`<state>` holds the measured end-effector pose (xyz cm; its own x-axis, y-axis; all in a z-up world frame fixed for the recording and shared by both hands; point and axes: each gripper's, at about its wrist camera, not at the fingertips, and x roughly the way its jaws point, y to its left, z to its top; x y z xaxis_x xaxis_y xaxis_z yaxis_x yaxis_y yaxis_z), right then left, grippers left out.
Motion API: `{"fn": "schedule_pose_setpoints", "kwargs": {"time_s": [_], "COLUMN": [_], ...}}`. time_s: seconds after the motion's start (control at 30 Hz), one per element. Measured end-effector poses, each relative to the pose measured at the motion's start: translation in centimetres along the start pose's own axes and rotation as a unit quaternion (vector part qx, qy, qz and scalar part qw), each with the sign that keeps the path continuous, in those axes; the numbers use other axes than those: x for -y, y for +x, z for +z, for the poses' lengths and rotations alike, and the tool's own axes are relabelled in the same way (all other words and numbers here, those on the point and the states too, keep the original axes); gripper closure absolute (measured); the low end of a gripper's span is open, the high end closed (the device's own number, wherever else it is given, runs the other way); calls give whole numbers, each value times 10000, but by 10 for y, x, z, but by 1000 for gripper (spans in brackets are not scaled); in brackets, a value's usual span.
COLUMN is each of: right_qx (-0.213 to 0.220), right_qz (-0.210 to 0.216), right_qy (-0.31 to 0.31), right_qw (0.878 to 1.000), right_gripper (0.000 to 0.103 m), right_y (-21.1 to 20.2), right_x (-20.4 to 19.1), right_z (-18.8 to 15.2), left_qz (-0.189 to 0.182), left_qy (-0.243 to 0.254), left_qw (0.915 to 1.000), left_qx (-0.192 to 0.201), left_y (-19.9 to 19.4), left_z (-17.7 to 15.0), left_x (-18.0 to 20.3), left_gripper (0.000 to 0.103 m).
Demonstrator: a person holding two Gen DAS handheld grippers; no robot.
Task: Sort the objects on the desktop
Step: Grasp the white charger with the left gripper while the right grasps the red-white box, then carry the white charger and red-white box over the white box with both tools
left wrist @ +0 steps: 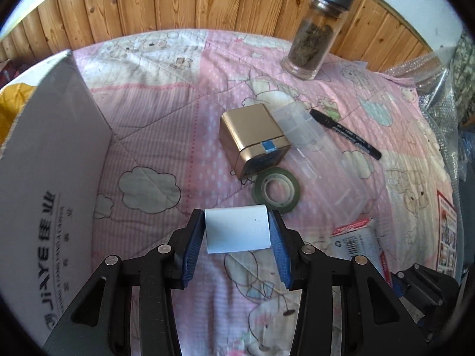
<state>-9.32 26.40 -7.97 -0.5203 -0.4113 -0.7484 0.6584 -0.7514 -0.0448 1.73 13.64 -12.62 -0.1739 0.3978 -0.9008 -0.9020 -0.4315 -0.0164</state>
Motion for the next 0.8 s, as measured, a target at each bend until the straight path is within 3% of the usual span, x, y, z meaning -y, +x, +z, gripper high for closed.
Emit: {"fn": "schedule_pose_setpoints", "kwargs": {"time_s": [0.37,0.8], "right_qx": [176,441], "right_qz": [-481,-1002], "right_qy": [352,495], "right_qw": [9981,9928], "right_gripper": [87,87], "right_y": [-31,-57], "right_x": [-29,-88], "right_z": [-13,-14], "left_qz": [-237,-427], "left_qy": [-100,-405], "left_qw": [9990,9952], "left_qx": [363,788], "left_y": [-61,-130], "left_z": [-23,-56], "left_x": [3,-21], "left_gripper": [58,58]}}
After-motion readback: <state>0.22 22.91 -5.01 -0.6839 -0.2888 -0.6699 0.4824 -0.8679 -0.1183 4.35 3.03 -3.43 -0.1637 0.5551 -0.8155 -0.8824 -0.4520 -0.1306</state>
